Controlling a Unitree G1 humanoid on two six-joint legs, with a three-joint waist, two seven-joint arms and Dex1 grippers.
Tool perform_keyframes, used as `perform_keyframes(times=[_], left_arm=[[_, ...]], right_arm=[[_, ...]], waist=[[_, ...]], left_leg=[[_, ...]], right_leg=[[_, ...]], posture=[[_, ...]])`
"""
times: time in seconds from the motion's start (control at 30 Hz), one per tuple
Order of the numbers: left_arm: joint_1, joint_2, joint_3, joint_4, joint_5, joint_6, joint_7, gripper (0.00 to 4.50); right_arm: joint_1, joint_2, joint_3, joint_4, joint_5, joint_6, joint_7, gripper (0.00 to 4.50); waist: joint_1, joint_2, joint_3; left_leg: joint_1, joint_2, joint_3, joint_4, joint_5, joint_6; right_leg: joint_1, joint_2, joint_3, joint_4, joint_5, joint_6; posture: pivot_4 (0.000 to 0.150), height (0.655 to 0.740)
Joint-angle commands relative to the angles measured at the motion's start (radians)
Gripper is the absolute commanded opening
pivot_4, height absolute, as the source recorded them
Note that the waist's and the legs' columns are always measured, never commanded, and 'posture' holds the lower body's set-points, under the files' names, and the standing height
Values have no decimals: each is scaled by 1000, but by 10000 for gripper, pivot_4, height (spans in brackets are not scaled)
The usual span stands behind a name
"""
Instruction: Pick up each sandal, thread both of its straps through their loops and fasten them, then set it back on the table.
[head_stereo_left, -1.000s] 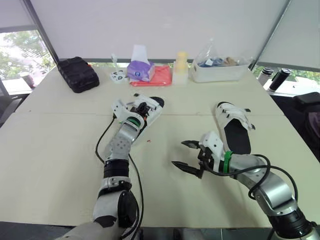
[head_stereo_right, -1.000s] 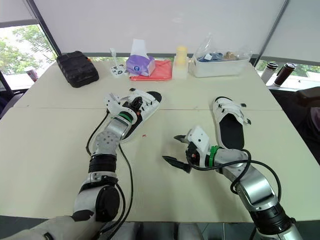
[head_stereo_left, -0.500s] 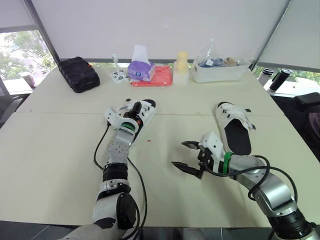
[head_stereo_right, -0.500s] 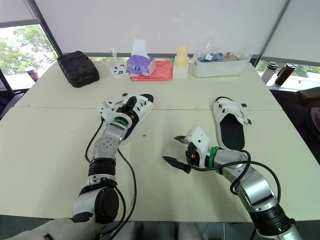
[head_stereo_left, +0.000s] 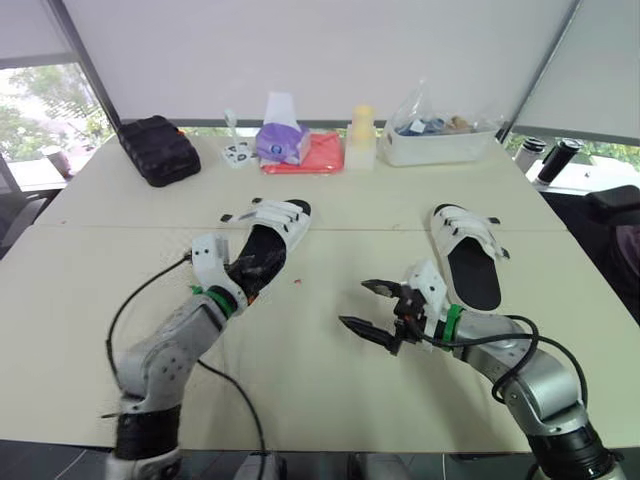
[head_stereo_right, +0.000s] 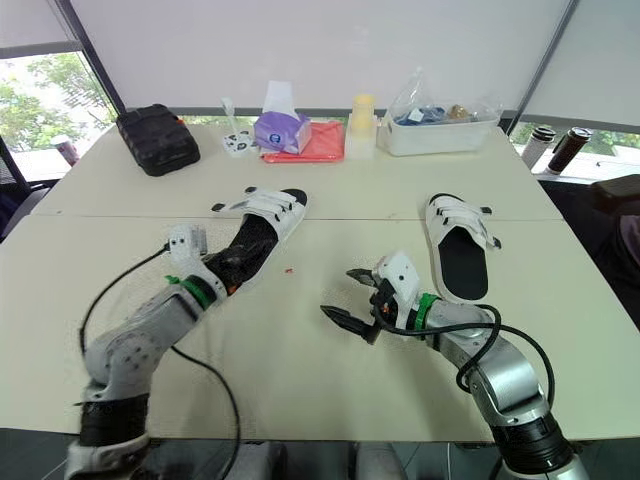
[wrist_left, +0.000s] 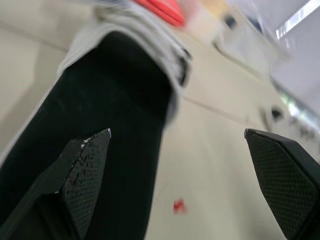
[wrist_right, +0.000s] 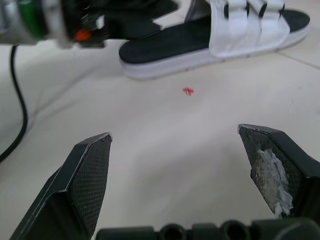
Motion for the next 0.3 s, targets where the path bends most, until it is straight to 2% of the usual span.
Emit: perform_keyframes(times=[0.03,0.1,0.17,0.3], left_arm=[[60,161,-41,-143,74,-19,-131,44691],[128,267,-24,-199,94,-43,-219,44691],[188,329,22,-235,78,-50,-282,44691],[278,388,90,-267,33,-38,-362,44691]], right_arm=[[4,25,-73,8,62,26,-24,43958],[12,34,-120,9,106,58,-38,43958],[18,24,-147,19,116,65,-38,43958],[22,-4,-168,58,101,45,-30,43958]], waist=[[0,0,0],[-2,1,0],[-2,2,1],[-1,2,1]], left_leg=[[1,0,0,0,0,0],[1,0,1,-1,-1,1],[1,0,1,-2,-1,2],[1,1,2,-2,-1,2]], right_leg=[[0,0,0,0,0,0],[1,0,1,0,0,0],[1,0,1,0,0,0],[1,0,1,0,0,0]], posture=[[1500,7400],[1500,7400],[1500,7400],[1500,7400]])
